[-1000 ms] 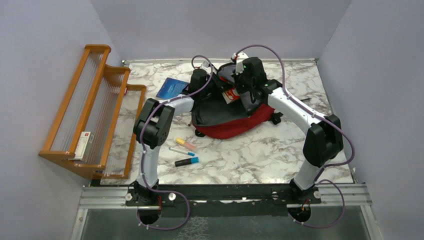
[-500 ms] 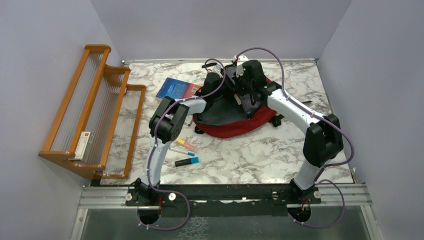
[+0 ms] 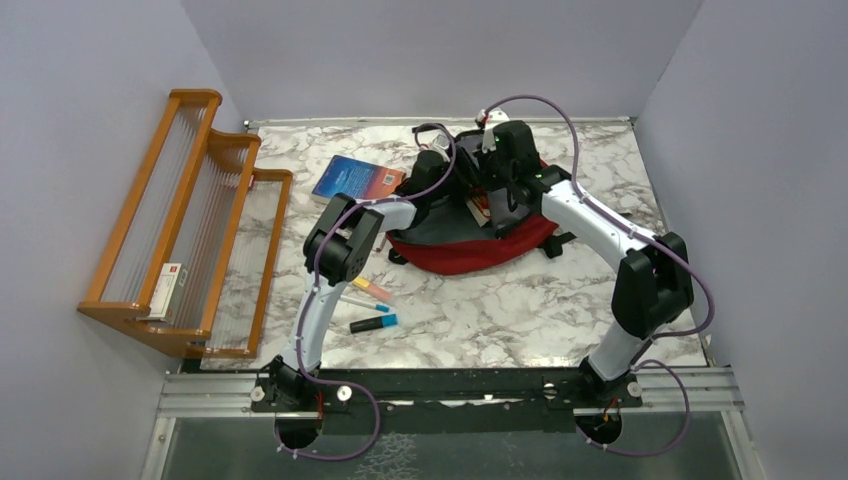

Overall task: Pack the student bag
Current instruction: Place the book in the student bag.

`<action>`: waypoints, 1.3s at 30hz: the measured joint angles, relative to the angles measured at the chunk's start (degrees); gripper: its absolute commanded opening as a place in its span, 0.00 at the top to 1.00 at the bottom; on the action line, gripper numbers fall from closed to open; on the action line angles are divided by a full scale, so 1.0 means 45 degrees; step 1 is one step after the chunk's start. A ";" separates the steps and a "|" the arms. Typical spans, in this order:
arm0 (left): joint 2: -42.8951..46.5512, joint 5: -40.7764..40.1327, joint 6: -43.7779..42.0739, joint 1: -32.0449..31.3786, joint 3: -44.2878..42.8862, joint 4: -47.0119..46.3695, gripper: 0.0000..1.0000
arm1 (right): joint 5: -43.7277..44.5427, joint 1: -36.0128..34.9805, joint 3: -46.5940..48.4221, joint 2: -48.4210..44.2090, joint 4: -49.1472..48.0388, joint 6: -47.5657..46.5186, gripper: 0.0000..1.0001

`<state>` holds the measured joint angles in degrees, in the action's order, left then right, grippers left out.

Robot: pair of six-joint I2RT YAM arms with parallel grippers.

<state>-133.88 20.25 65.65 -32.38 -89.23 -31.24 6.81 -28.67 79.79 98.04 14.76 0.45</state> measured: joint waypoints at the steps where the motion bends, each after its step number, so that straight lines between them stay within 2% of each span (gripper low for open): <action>1: 0.0000 0.0049 -0.0005 0.0039 0.0044 0.0005 0.01 | 0.0000 0.0049 -0.0015 -0.0063 -0.0029 0.0010 0.99; 12: 0.0578 0.0311 -0.0442 0.0151 0.1341 0.0355 0.01 | -0.0005 0.0311 -0.0525 -0.0155 -0.0044 0.0039 0.99; 24: 0.2074 -0.0461 -0.2637 0.0228 0.0976 0.5076 0.01 | 0.0291 0.0544 -0.0583 -0.0155 -0.0039 0.0034 0.99; 30: 0.2992 -0.0748 -0.3424 0.0233 0.1175 0.6693 0.01 | 0.0534 0.0544 -0.0583 -0.0155 -0.0034 -0.0117 0.99; 33: 0.3939 -0.0481 -0.3759 0.0243 0.1851 0.6771 0.01 | 0.0787 0.0544 -0.0583 -0.0155 -0.0019 -0.0253 0.99; 39: 0.5945 0.1311 -0.4779 0.0267 0.2997 0.6421 0.01 | 0.1428 0.0612 -0.0578 -0.0155 0.0155 -0.0719 0.99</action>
<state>-107.13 26.15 44.14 -31.18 -75.75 -2.35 13.23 -25.91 77.19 97.34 15.46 -2.79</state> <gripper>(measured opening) 0.988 0.015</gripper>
